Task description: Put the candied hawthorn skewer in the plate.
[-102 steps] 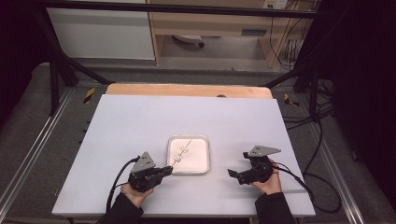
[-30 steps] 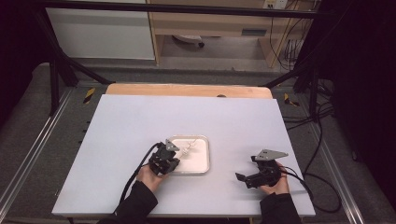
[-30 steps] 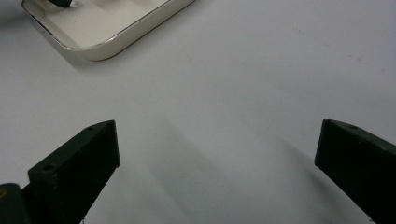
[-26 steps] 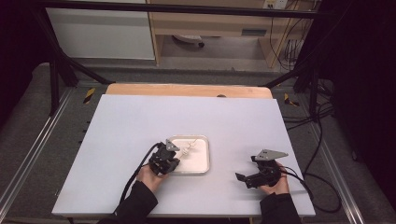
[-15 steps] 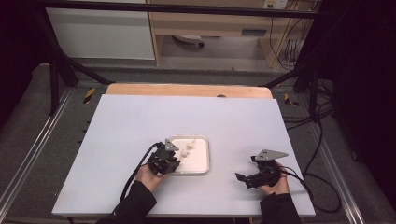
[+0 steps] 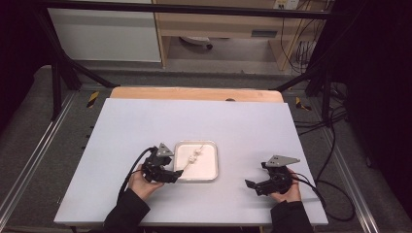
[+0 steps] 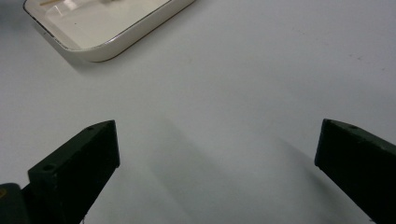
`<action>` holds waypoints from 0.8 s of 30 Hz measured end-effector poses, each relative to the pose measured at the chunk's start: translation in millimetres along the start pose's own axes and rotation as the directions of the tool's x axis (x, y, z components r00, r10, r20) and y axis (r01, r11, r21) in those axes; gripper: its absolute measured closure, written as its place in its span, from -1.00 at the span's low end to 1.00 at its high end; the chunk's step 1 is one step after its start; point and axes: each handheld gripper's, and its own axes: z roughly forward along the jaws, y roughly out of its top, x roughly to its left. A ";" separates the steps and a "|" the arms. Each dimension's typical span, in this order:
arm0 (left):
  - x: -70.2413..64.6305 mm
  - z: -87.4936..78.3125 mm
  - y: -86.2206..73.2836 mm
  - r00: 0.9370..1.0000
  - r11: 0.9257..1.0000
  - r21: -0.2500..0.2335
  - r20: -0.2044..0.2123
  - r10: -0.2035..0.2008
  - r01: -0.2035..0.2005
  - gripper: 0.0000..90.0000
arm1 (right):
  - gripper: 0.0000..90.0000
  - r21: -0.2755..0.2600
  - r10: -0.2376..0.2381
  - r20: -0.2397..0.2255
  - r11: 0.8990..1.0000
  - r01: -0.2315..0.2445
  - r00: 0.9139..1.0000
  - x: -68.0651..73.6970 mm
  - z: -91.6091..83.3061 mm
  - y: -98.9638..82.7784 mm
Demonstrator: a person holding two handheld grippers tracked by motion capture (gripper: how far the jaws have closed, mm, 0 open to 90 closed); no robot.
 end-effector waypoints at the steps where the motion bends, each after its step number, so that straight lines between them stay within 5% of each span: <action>1: 2.1 -2.5 -2.3 1.000 1.000 -0.002 0.000 -0.004 0.004 -0.36 | -0.99 0.000 -0.003 0.001 1.000 0.003 1.000 -0.2 0.0 0.1; 14: 34.1 -32.5 -46.7 0.999 0.997 -0.075 0.018 -0.034 0.035 -0.71 | -0.99 0.004 0.001 0.003 1.000 -0.001 1.000 -0.1 -0.2 -0.2; 17: 43.9 -33.8 -58.5 1.000 0.993 -0.121 0.029 0.002 0.002 -0.73 | -0.99 0.004 0.003 0.003 1.000 -0.003 1.000 0.1 0.2 -0.4; 20: 47.3 -39.2 -72.0 0.998 0.992 -0.111 0.009 -0.063 0.064 -0.74 | -0.99 0.007 0.001 0.002 1.000 -0.002 1.000 0.1 0.2 -0.6; 24: 52.9 -41.4 -83.1 0.997 0.992 -0.105 0.003 -0.074 0.074 -0.74 | -0.99 0.007 0.003 0.003 1.000 -0.004 1.000 0.3 0.4 -1.0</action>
